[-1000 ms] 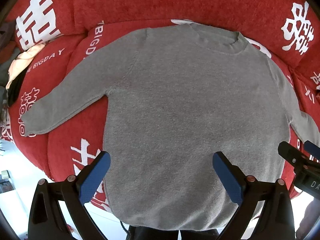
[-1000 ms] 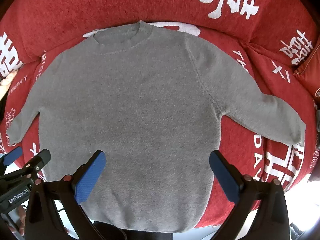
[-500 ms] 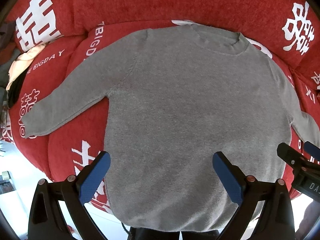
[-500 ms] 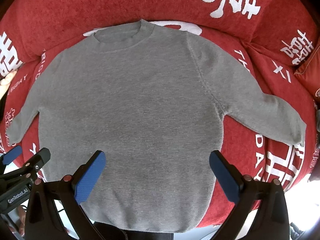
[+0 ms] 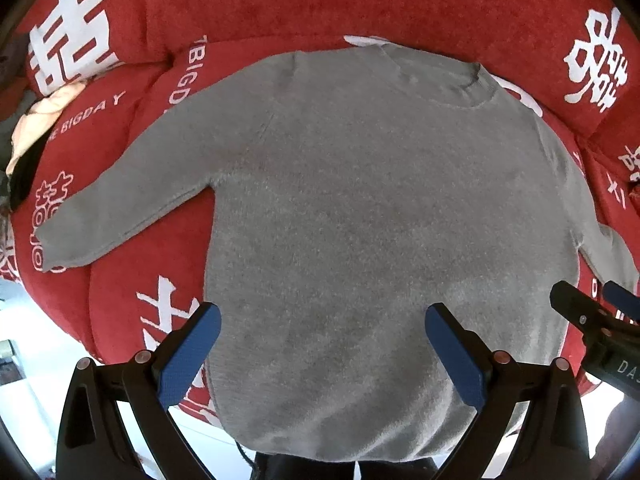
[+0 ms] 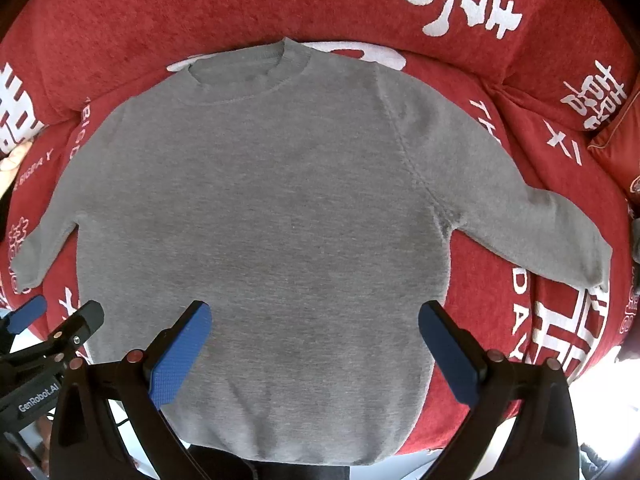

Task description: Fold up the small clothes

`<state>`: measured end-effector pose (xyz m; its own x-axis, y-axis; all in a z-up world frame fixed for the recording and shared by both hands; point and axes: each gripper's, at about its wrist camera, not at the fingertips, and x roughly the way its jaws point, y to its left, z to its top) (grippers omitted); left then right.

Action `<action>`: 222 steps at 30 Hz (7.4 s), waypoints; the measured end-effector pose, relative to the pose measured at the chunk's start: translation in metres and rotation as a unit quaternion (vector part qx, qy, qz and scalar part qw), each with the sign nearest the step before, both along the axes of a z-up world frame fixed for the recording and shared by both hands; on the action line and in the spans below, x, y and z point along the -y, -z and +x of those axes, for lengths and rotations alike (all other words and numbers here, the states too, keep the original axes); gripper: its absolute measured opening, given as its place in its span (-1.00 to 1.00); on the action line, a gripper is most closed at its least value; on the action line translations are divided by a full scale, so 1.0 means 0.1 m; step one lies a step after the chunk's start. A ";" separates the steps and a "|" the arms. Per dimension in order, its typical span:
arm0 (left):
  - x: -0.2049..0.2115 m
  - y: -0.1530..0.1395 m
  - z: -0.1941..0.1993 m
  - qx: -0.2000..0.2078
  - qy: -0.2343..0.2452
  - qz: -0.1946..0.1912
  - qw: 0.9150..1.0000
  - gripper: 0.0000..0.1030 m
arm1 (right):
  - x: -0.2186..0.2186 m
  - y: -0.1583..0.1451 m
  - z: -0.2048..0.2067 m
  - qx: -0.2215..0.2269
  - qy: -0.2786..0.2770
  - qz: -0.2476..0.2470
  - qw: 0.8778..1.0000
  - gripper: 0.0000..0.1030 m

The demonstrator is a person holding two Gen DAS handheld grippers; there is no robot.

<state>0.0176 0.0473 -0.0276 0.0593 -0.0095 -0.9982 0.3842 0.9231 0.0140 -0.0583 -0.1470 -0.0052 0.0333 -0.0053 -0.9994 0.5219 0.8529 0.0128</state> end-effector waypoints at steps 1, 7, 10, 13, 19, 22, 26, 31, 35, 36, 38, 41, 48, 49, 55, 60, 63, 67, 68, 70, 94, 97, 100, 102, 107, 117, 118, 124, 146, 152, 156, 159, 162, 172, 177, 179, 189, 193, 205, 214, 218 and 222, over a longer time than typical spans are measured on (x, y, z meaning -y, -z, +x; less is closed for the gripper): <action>-0.01 0.00 0.00 -0.002 -0.003 -0.002 1.000 0.98 | -0.01 0.00 0.00 -0.001 0.001 0.000 1.000 1.00; -0.08 0.02 0.00 -0.012 -0.012 -0.020 1.000 0.98 | -0.03 0.02 0.01 -0.004 0.009 0.003 1.000 1.00; -0.18 0.04 0.04 -0.022 -0.029 -0.049 0.998 0.98 | -0.07 0.03 0.02 -0.002 0.007 0.011 1.000 1.00; -0.35 0.09 0.11 -0.035 -0.059 -0.080 0.994 0.98 | -0.16 0.05 0.06 0.000 0.004 0.022 1.000 1.00; -0.98 0.20 0.39 -0.023 -0.122 -0.101 0.987 0.98 | -0.50 0.13 0.25 0.008 -0.026 0.043 0.999 1.00; -1.46 0.28 0.57 -0.014 -0.174 -0.124 0.977 0.98 | -0.71 0.20 0.36 0.012 -0.052 0.050 0.997 1.00; -2.20 0.41 0.83 0.015 -0.255 -0.143 0.956 0.98 | -1.02 0.31 0.53 0.011 -0.085 0.063 0.994 1.00; -2.97 0.61 1.07 0.035 -0.333 -0.155 0.930 0.98 | -1.36 0.38 0.70 0.002 -0.118 0.068 0.991 1.00; -3.32 0.84 1.21 0.020 -0.361 -0.202 0.910 0.98 | -1.56 0.47 0.83 -0.007 -0.128 0.075 0.989 1.00; -3.38 0.90 1.23 0.017 -0.363 -0.208 0.908 0.98 | -1.63 0.49 0.87 -0.009 -0.131 0.078 0.988 1.00; -3.47 1.00 1.27 0.013 -0.374 -0.226 0.899 0.98 | -1.69 0.52 0.91 -0.014 -0.135 0.083 0.987 1.00; -3.52 1.02 1.31 0.022 -0.384 -0.248 0.889 0.98 | -1.82 0.57 1.01 -0.021 -0.147 0.086 0.985 1.00; -3.53 1.04 1.42 0.040 -0.397 -0.227 0.888 0.28 | -1.96 0.58 1.16 -0.025 -0.157 0.089 0.983 1.00; -3.55 1.05 1.41 0.041 -0.402 -0.226 0.886 -0.08 | -1.94 0.56 1.15 -0.025 -0.155 0.090 0.983 1.00; -3.52 0.86 1.41 0.077 -0.375 -0.206 0.901 -0.62 | -1.85 0.49 1.07 -0.023 -0.135 0.094 0.986 1.00; -3.17 0.36 1.44 0.135 -0.309 -0.223 0.915 -0.76 | -1.65 0.43 0.90 -0.019 -0.112 0.102 0.988 1.00; -2.83 0.01 1.45 0.166 -0.272 -0.254 0.913 -0.76 | -1.51 0.43 0.83 -0.016 -0.104 0.105 0.989 1.00; -2.25 -0.21 1.47 0.169 -0.227 -0.292 0.914 -0.77 | -1.27 0.39 0.73 -0.010 -0.091 0.111 0.990 1.00; -2.14 -0.24 1.47 0.167 -0.221 -0.299 0.913 -0.78 | -1.19 0.35 0.68 -0.007 -0.087 0.111 0.990 1.00; -1.86 -0.36 1.41 0.176 -0.196 -0.305 0.915 -0.78 | -1.01 0.30 0.60 0.000 -0.076 0.107 0.991 1.00; 1.09 0.43 0.33 0.103 0.067 -0.173 0.977 0.57 | 0.67 0.52 -0.61 0.012 0.107 0.104 0.989 1.00; 0.96 0.33 0.33 0.095 0.073 -0.170 0.978 0.57 | 0.74 0.48 -0.61 0.031 0.104 0.113 0.988 1.00; 0.62 0.08 0.39 0.114 0.067 -0.176 0.976 0.57 | 0.70 0.37 -0.48 0.057 0.086 0.126 0.987 1.00; 0.39 -0.04 0.49 0.130 0.051 -0.170 0.976 0.57 | 0.64 0.27 -0.30 0.071 0.050 0.122 0.989 1.00; -0.28 -0.02 0.88 0.161 -0.014 -0.098 0.982 0.57 | 0.27 0.02 0.37 0.085 -0.103 0.018 0.991 1.00; -0.68 0.72 1.54 0.047 -0.078 -0.092 0.992 0.56 | -0.83 0.47 1.45 0.078 -0.336 -0.139 0.928 0.92; -0.68 0.76 1.56 0.042 -0.082 -0.095 0.991 0.56 | -0.87 0.55 1.50 0.067 -0.344 -0.146 0.925 0.74; -0.63 0.75 1.56 0.047 -0.074 -0.111 0.990 0.21 | -0.50 0.62 1.59 0.066 -0.268 -0.092 0.957 -0.73; -0.70 0.61 1.61 0.049 -0.082 -0.121 0.988 0.59 | 1.26 0.75 -0.17 0.181 0.292 0.249 0.905 0.04; -0.63 0.68 1.91 0.026 -0.072 -0.155 0.985 0.59 | 0.47 0.80 0.24 0.179 0.215 0.365 0.888 0.04; -0.61 0.79 2.05 0.003 -0.054 -0.156 0.986 0.52 | -0.28 0.94 0.57 0.171 0.172 0.427 0.871 0.04; -0.65 0.82 2.11 -0.010 -0.047 -0.156 0.987 0.01 | -0.72 1.07 0.84 0.179 0.162 0.446 0.862 0.04; -0.65 0.82 2.15 -0.016 -0.032 -0.174 0.984 -0.43 | -0.93 1.20 1.00 0.191 0.170 0.448 0.857 0.04; -0.67 0.70 2.29 0.012 0.000 -0.154 0.988 -0.57 | -1.08 1.28 1.23 0.205 0.197 0.444 0.850 -0.88; -0.83 0.74 2.33 0.035 -0.006 -0.120 0.992 -0.56 | -1.15 1.46 1.27 0.176 0.180 0.426 0.869 -0.88; -0.91 0.73 2.29 0.035 -0.008 -0.117 0.993 -0.54 | -1.12 1.55 1.20 0.179 0.194 0.443 0.857 -0.87; -1.16 0.51 1.88 0.060 -0.063 -0.100 0.991 0.53 | -0.57 1.07 0.73 0.152 0.145 0.389 0.897 -0.19; -1.05 0.40 1.56 0.058 -0.046 -0.099 0.992 0.53 | -0.01 0.88 0.40 0.149 0.176 0.325 0.917 -0.19; -0.67 0.45 1.04 0.040 -0.035 -0.104 0.993 0.53 | 1.60 0.89 -0.44 0.163 0.366 0.205 0.893 -0.83; -0.56 0.59 0.83 0.024 -0.034 -0.063 0.997 0.53 | 1.62 0.95 -0.41 0.150 0.304 0.201 0.919 -0.83; -0.47 0.53 0.74 0.024 -0.021 -0.048 0.998 0.53 | 1.61 0.81 -0.44 0.133 0.253 0.197 0.938 -0.80; -0.26 0.39 0.50 0.037 0.027 -0.027 0.999 0.53 | 1.52 0.67 -0.60 0.129 0.222 0.214 0.942 -0.48</action>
<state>0.0681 0.0736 -0.0670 0.1317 -0.0676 -0.9890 0.4330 0.9014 -0.0040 -0.1188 -0.2991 -0.0726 0.3643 0.3262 -0.8723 0.7590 0.4387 0.4811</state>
